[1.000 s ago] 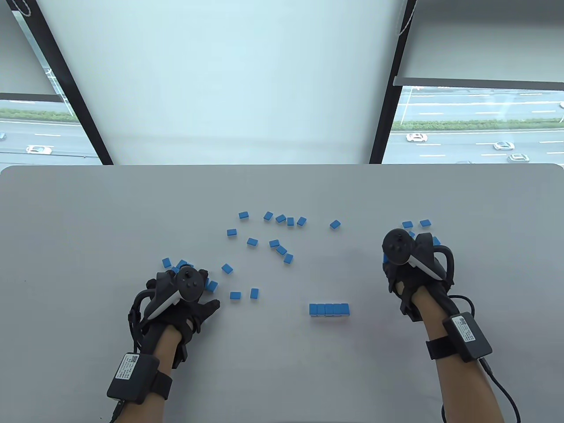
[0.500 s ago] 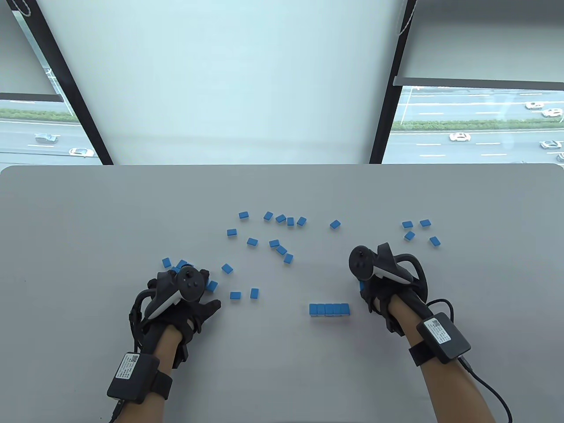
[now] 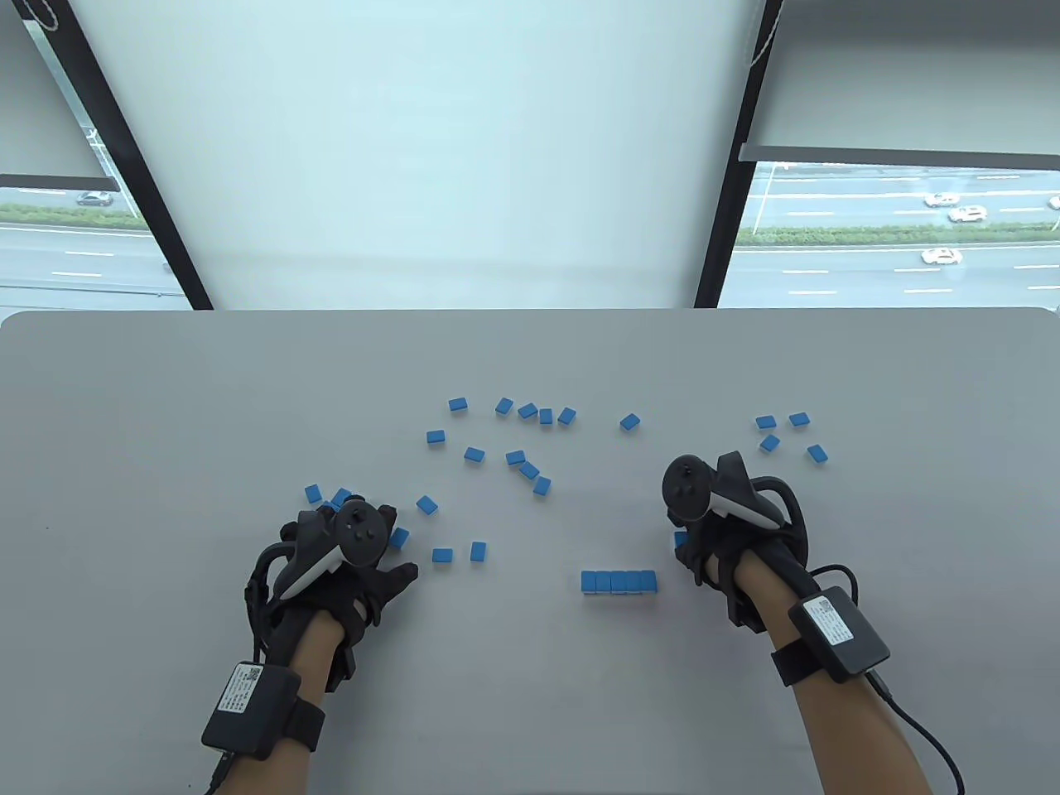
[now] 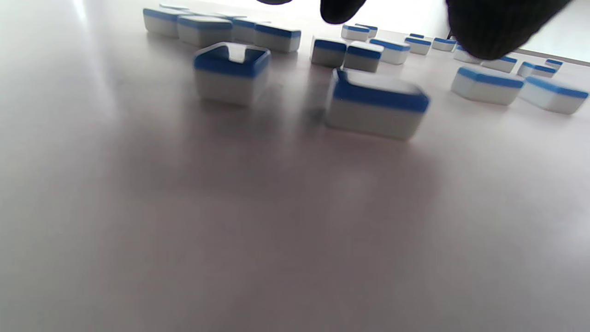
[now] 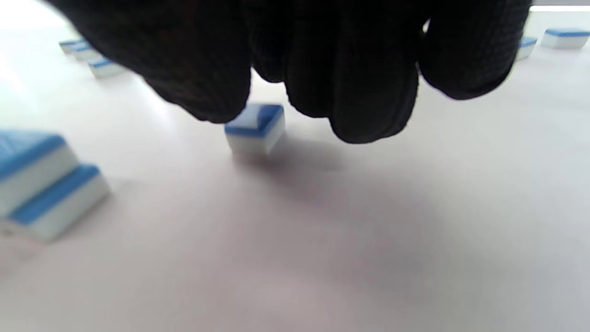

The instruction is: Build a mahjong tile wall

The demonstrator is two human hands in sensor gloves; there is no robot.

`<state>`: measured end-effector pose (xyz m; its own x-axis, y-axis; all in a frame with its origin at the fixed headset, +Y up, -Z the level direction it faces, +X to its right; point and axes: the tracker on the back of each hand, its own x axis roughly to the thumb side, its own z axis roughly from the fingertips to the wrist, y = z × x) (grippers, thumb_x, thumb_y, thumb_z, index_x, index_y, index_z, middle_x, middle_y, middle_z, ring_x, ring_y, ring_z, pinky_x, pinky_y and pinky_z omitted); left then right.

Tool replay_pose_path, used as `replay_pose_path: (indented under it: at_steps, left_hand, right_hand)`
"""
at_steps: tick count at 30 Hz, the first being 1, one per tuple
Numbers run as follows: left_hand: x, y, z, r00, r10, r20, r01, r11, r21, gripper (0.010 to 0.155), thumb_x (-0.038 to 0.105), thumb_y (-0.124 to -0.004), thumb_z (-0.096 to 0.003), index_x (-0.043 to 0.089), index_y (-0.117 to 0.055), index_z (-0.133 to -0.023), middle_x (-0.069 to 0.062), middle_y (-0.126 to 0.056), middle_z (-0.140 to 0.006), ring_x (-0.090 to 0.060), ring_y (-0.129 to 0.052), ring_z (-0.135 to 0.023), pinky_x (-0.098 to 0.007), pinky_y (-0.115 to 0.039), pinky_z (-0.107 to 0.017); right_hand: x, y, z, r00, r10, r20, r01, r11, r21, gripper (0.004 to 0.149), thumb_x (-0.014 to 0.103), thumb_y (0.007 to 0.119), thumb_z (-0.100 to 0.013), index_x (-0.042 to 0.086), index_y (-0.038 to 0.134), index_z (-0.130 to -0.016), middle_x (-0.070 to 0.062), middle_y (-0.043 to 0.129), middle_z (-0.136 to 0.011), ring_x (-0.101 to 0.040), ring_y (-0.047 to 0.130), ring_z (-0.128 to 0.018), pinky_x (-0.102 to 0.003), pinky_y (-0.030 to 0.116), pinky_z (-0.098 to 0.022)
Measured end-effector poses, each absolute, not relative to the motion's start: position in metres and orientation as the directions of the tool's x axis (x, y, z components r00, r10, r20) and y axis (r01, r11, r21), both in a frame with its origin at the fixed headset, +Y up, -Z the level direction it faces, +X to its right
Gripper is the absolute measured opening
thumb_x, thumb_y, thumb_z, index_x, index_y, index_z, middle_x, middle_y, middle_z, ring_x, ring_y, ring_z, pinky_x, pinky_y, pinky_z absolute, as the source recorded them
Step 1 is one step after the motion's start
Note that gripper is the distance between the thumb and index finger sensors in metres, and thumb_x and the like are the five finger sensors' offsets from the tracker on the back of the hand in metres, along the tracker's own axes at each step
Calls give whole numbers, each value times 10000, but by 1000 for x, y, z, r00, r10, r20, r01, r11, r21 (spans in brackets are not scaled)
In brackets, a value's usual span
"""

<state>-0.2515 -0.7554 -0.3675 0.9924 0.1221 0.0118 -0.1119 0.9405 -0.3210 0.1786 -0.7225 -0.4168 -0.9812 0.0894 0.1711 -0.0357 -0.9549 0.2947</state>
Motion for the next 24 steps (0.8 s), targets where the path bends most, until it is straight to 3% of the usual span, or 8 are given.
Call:
replay_pose_path:
  at_steps: [6,10,13,16,24]
  left_hand:
    - [-251,-755,-368,991,134,12,-123,939,-320,850,714,-653,-402,362,-362,-1120,-26,-264,-1207,-456,-260,-1086,-751,-219,-681]
    - [-248,-756,-369,991,135,17,-122,937,-326,849,713,-653,-404,361,-364,-1121,-27,-264,-1208,-457,-260,-1086,-749,-219,-683]
    - [-247,-756,-369,990,137,21,-123,937,-327,849,713,-653,-403,363,-365,-1120,-25,-267,-1208,-457,-261,-1086,-750,-219,-683]
    - [-246,-758,-369,990,136,23,-121,935,-332,848,714,-652,-404,364,-365,-1121,-25,-266,-1209,-456,-261,-1087,-748,-219,-685]
    - [-247,-758,-370,990,142,17,-128,934,-333,848,713,-652,-404,362,-365,-1121,-25,-268,-1208,-455,-262,-1088,-750,-218,-683]
  right_hand:
    - [204,-680,-441,-985,172,-22,-173,-975,142,615,394,882,-381,176,688,-922,-77,831,-857,-329,987,-621,-526,798,-509]
    - [225,-670,-471,-969,148,-197,-166,-983,76,617,406,877,-381,182,688,-924,-70,829,-865,-325,987,-634,-519,798,-516]
    - [240,-680,-492,-948,63,-313,-85,-995,57,627,428,876,-374,197,683,-924,-53,826,-868,-306,987,-636,-504,804,-521]
    - [257,-702,-509,-917,-26,-398,-27,-991,127,652,435,879,-369,210,659,-940,-43,811,-883,-295,981,-642,-495,801,-531]
    - [271,-739,-520,-887,-116,-448,36,-982,185,696,434,891,-351,209,632,-956,-32,810,-880,-273,997,-615,-474,815,-528]
